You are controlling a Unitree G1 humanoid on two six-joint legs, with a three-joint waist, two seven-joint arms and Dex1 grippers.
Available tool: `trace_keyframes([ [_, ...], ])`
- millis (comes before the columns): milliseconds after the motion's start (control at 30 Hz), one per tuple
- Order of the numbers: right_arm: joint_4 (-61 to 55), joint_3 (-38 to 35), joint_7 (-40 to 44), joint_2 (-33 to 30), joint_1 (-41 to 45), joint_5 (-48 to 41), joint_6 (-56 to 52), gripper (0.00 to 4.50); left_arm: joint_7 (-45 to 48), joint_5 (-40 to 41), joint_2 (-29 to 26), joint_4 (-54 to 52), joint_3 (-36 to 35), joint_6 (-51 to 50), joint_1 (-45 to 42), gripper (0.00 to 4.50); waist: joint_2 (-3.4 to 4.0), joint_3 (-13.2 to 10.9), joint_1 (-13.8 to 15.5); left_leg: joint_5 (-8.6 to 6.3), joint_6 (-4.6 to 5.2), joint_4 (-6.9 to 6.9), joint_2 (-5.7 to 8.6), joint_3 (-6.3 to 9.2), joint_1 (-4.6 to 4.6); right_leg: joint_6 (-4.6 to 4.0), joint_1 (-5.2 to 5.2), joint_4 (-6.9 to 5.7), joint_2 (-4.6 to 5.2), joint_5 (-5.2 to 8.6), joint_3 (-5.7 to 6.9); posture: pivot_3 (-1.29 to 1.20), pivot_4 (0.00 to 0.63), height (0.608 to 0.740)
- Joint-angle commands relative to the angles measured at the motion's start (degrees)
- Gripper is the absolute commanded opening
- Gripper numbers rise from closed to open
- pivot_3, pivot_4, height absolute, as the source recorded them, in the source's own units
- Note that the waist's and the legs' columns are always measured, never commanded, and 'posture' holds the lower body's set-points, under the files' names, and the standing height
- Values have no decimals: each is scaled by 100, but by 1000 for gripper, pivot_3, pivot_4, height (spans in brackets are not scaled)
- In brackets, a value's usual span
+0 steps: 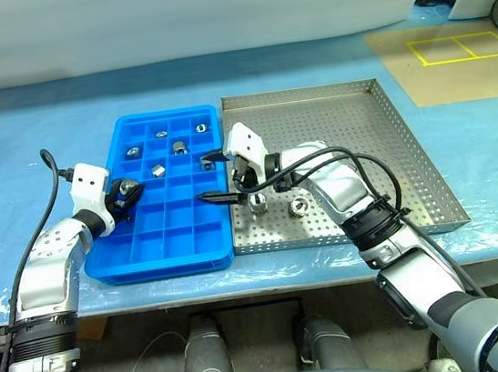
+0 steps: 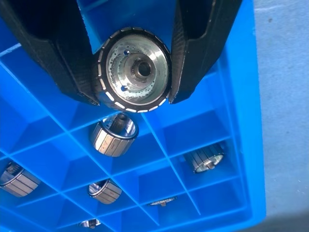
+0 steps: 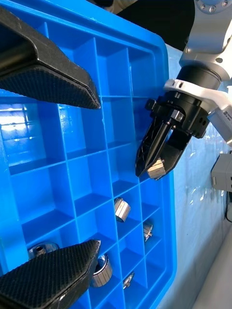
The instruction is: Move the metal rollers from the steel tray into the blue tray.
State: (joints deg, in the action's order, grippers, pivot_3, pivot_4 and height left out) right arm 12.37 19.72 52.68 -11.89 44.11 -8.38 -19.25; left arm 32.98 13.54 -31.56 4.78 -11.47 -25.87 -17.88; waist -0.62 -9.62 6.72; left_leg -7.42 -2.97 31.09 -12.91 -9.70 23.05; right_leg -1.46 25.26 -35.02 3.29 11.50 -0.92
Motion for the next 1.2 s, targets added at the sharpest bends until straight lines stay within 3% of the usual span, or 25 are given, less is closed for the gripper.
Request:
trace_keyframes([
  [33, -304, -113, -47, 6, -19, -20, 70, 4500, 70, 96, -108, 158, -108, -23, -68, 2605, 0, 0, -7, 0, 0, 0, 0, 0, -1, 0, 0, -1, 0, 0, 0, 120, 150, 740],
  [233, -277, -109, -112, -8, -35, 11, 102, 4500, 81, 30, -183, 233, 18, -106, -102, 4487, 0, 0, -83, 1, -1, 1, 1, 0, 1, -3, 0, -3, 0, -1, -1, 115, 150, 740],
  [500, -264, -136, -187, -44, -32, 26, 111, 4500, 487, 503, -43, -402, 78, -120, -357, 4487, 0, 0, -117, 1, -2, 1, 0, 0, 6, -4, 1, -1, 0, -1, 1, 82, 150, 740],
  [667, -553, -329, -322, -320, -160, 28, -10, 4500, 1091, 879, 192, -798, 535, -69, -891, 4487, -1, 0, -63, 2, -2, 9, 2, 0, 13, -4, -6, 2, 8, -1, 8, 54, 150, 740],
  [933, -1319, -1055, -828, -1170, -792, 33, -441, 4500, 1963, 481, 887, 898, 1542, 647, -2511, 4487, 0, -1, -217, 10, -14, 21, 7, -3, 2, 2, -13, -2, 0, -5, -13, -217, 150, 740],
  [1200, -2467, -1554, -1337, -1792, -1899, 31, -1058, 4500, 3569, -457, 982, 2672, 2827, 1524, -3248, 4487, 0, 0, -577, 4, -1, 15, 5, -12, -1, 20, -12, 18, -16, -16, -32, -376, 150, 740],
])
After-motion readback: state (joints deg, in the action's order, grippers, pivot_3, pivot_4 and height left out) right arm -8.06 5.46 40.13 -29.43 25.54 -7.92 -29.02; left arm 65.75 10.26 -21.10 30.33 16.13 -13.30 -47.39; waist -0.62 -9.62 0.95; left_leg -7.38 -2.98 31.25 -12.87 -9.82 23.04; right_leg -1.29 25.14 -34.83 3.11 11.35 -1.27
